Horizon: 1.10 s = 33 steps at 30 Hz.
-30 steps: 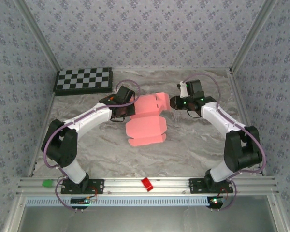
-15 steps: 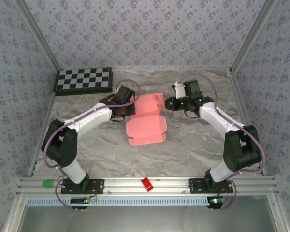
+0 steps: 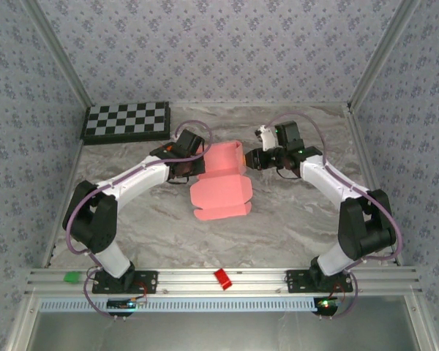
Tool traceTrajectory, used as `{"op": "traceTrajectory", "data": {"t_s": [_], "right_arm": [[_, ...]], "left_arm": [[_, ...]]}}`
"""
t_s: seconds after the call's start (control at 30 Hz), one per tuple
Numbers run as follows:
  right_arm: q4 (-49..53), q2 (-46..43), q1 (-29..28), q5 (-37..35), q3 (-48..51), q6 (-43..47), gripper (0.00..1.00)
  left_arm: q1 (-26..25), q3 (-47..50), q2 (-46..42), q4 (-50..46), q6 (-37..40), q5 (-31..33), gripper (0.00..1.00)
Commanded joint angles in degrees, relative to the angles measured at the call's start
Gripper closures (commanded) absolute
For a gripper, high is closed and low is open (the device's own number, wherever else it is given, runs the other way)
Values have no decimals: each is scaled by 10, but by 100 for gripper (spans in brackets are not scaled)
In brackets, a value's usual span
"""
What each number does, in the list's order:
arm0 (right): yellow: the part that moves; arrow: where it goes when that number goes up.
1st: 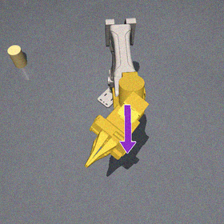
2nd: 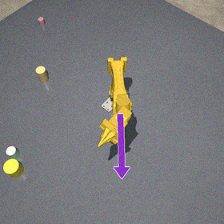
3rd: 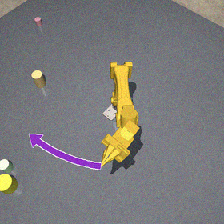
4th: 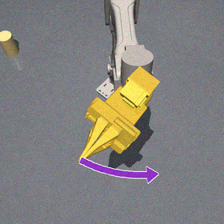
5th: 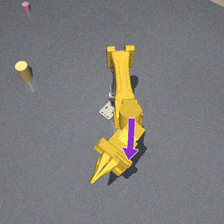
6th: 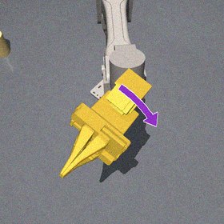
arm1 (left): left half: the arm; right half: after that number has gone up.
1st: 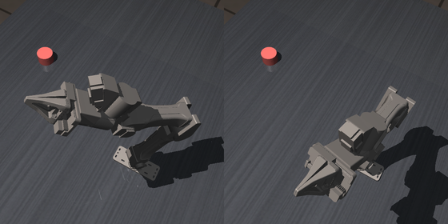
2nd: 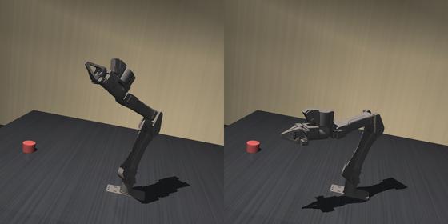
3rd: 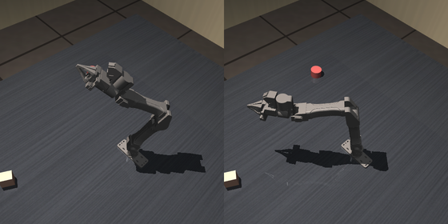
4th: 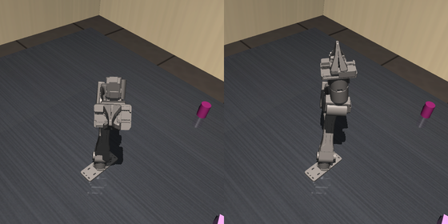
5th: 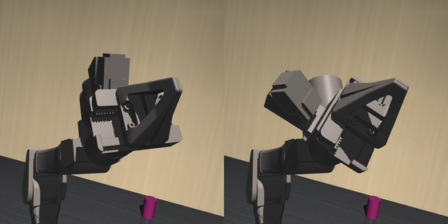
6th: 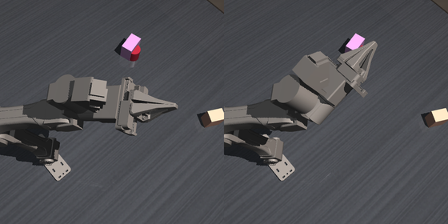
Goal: Fold the paper box
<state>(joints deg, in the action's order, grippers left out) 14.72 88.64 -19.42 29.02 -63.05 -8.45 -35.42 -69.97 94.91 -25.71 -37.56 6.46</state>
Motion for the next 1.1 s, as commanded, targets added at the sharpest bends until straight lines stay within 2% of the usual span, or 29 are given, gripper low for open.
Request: {"op": "traceTrajectory", "data": {"t_s": [0.0, 0.47, 0.77, 1.07], "right_arm": [[3, 11, -5, 27, -15, 11, 72], [7, 3, -22, 62, -17, 26, 71], [8, 2, -26, 72, -17, 29, 61], [-3, -6, -26, 101, -13, 28, 62]], "left_arm": [[-3, -12, -10, 3, 6, -12, 100], [-2, -12, -8, 5, 7, -13, 100], [-2, -12, -9, 4, 7, -12, 100], [-2, -10, -8, 4, 6, -12, 100]]}}
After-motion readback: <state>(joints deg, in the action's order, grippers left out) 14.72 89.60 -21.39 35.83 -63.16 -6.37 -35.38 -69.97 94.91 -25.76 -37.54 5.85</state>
